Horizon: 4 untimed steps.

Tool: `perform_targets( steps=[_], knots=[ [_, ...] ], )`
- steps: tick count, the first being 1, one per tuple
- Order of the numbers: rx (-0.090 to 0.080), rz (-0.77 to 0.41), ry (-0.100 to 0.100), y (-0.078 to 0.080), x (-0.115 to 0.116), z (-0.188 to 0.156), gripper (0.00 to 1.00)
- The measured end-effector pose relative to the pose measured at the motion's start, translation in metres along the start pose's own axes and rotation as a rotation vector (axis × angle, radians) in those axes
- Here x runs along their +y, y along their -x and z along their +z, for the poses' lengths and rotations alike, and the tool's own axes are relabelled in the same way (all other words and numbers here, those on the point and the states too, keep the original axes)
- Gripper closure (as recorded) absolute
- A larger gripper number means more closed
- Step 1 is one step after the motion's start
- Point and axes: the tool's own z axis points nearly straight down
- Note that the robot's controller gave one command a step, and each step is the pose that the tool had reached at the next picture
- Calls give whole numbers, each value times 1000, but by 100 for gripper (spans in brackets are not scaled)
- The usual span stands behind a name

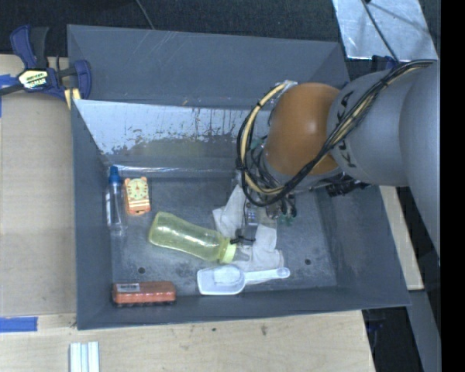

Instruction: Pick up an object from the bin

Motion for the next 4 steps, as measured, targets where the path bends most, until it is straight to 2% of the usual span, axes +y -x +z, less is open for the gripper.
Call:
perform_targets(
  steps=[1, 2, 3, 4],
  knots=[
    [-1, -2, 0, -6, -2, -11, 0],
    [0, -1, 0, -11, 1, -40, 0],
    [-6, 12, 1, -8, 4, -45, 0],
    [5, -55, 0, -24, -13, -43, 0]
  ],
)
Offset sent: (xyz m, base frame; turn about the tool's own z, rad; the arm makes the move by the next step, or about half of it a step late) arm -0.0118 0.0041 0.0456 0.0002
